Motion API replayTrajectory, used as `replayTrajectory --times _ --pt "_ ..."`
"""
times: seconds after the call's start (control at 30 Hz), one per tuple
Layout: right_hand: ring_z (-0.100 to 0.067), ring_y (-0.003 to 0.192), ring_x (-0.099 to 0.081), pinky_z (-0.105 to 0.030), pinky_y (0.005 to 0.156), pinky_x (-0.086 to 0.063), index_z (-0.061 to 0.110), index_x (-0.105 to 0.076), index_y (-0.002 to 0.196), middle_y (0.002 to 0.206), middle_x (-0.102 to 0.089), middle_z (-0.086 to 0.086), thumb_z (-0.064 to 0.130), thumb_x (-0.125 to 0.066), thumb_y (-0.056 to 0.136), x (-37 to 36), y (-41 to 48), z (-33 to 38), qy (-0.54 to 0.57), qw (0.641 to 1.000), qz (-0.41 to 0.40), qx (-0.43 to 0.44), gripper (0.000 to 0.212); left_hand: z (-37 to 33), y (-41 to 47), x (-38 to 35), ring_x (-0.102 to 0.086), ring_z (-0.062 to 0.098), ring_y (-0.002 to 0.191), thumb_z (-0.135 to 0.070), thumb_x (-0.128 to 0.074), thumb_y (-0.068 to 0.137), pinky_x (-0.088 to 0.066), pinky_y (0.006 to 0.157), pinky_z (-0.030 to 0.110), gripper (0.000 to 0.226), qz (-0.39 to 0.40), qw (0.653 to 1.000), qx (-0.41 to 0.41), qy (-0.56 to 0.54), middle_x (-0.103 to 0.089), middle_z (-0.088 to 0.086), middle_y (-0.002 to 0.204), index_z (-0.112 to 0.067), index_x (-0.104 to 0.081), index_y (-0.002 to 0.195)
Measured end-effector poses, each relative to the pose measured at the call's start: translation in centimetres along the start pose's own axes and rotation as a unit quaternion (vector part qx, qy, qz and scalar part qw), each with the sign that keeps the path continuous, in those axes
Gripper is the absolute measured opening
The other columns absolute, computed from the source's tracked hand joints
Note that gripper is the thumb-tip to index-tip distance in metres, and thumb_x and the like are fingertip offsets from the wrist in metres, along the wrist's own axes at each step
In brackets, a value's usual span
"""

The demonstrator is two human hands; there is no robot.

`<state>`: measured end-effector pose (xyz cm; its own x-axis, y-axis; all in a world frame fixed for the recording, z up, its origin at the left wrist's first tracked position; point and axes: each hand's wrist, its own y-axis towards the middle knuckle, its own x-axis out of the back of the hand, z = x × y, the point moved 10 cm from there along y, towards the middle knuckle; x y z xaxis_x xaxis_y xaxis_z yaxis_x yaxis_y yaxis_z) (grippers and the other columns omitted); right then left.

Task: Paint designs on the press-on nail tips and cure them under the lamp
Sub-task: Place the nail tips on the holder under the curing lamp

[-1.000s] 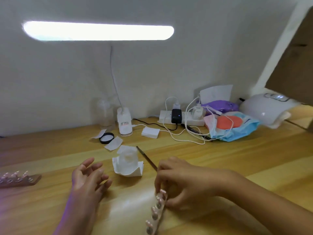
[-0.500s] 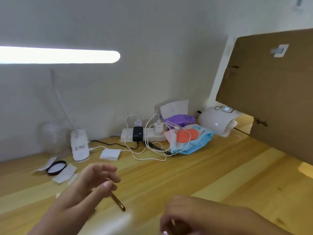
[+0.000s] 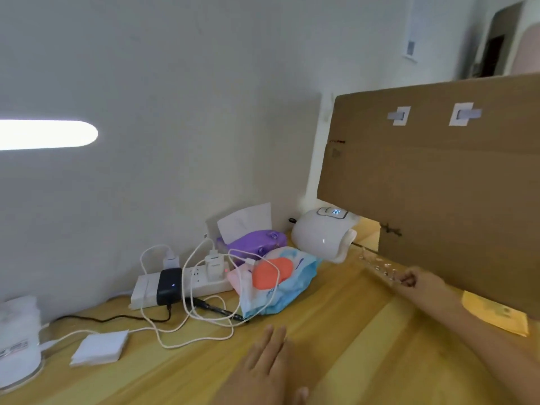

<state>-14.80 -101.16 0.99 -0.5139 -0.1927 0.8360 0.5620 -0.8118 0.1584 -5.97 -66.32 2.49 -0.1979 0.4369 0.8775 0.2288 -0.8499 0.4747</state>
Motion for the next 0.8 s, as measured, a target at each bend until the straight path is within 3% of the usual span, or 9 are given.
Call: replayTrajectory --times 0.07,0.13,0.27,0.33,0.4,0.5,0.6,0.7,0.8 --pt "-0.003 0.075 -0.053 -0.02 0.057 -0.039 0.031 -0.052 0.08 0.089 -0.063 0.007 0.034 -0.069 0.091 -0.6 2.2 0.3 0.025 1.0 -0.018 -0.004 0.02 -1.3 3.3 -0.5 -0.044 -0.004 0.131 -0.051 -0.007 0.102 -0.037 0.097 0.005 0.066 0.015 0.985 0.03 -0.169 -0.04 -0.025 0.142 -0.03 -0.065 0.124" --pt "-0.002 0.075 -0.052 -0.021 0.057 -0.04 0.029 -0.054 0.08 0.088 -0.061 0.008 0.035 -0.069 0.091 -1.2 4.2 1.0 0.051 0.998 -0.028 -0.006 0.019 -0.6 5.1 -1.6 -0.027 -0.009 0.138 -0.048 -0.039 0.101 -0.018 0.107 0.003 0.046 -0.041 0.925 0.113 -0.36 -0.032 -0.024 0.15 -0.029 -0.049 0.141" --pt "-0.014 0.08 -0.057 -0.031 0.066 -0.045 0.025 -0.054 0.081 0.087 -0.061 0.003 0.029 -0.067 0.09 -2.4 7.0 2.6 0.061 0.997 -0.032 -0.02 0.016 1.7 5.9 -5.8 -0.056 -0.016 0.103 -0.019 -0.061 0.095 -0.036 0.079 -0.004 0.018 -0.018 0.765 0.288 -0.576 -0.065 -0.02 0.115 -0.029 -0.067 0.109" --pt "-0.022 0.079 -0.055 -0.032 0.069 -0.042 0.022 -0.051 0.076 0.078 -0.059 0.002 0.025 -0.067 0.086 -3.1 8.2 3.4 0.055 0.997 -0.042 -0.02 0.019 2.9 5.4 -6.8 -0.058 -0.022 0.082 -0.013 -0.063 0.093 -0.038 0.067 -0.003 0.016 -0.042 0.717 0.338 -0.608 -0.072 -0.027 0.088 -0.026 -0.073 0.097" --pt "-0.03 0.087 -0.057 -0.033 0.073 -0.041 0.019 -0.054 0.082 0.085 -0.062 -0.003 0.022 -0.066 0.086 -4.0 9.4 4.0 0.048 0.998 -0.04 -0.018 0.013 3.6 5.1 -7.0 -0.061 -0.018 0.08 -0.024 -0.07 0.086 -0.041 0.069 0.0 0.009 -0.064 0.698 0.346 -0.624 -0.071 -0.03 0.082 -0.028 -0.078 0.087" --pt "-0.032 0.109 -0.06 -0.032 0.084 -0.044 0.015 -0.065 0.102 0.112 -0.065 -0.013 0.025 -0.063 0.091 -5.4 10.7 4.7 0.013 0.999 -0.03 -0.025 0.016 4.2 4.8 -7.7 -0.066 0.0 0.091 -0.038 -0.066 0.07 -0.048 0.085 0.017 0.017 -0.078 0.651 0.368 -0.66 -0.075 -0.015 0.085 -0.03 -0.08 0.075" --pt "-0.035 0.096 -0.06 -0.032 0.076 -0.042 0.011 -0.067 0.09 0.094 -0.063 -0.014 0.027 -0.059 0.088 -6.5 11.5 5.7 0.047 0.999 -0.015 -0.012 0.018 4.1 5.1 -8.1 -0.067 0.001 0.085 -0.023 -0.07 0.088 -0.049 0.085 0.02 0.018 -0.067 0.635 0.369 -0.675 -0.074 -0.014 0.08 -0.025 -0.079 0.073" --pt "-0.03 0.097 -0.059 -0.03 0.075 -0.037 0.009 -0.067 0.104 0.105 -0.068 -0.014 0.016 -0.059 0.09 -6.4 11.7 5.4 0.143 0.989 -0.041 -0.01 0.017 3.9 5.2 -8.4 -0.068 0.006 0.09 -0.042 -0.066 0.067 -0.05 0.092 0.025 0.018 -0.059 0.631 0.355 -0.688 -0.074 -0.013 0.082 -0.031 -0.078 0.075" --pt "-0.024 0.088 -0.057 -0.025 0.071 -0.034 0.017 -0.063 0.112 0.109 -0.07 -0.011 0.007 -0.054 0.093 -3.6 10.7 4.2 0.239 0.956 -0.167 -0.027 0.023 4.0 5.1 -8.6 -0.067 0.01 0.088 -0.046 -0.065 0.057 -0.051 0.095 0.032 0.029 -0.056 0.624 0.346 -0.698 -0.074 -0.011 0.081 -0.03 -0.079 0.077"
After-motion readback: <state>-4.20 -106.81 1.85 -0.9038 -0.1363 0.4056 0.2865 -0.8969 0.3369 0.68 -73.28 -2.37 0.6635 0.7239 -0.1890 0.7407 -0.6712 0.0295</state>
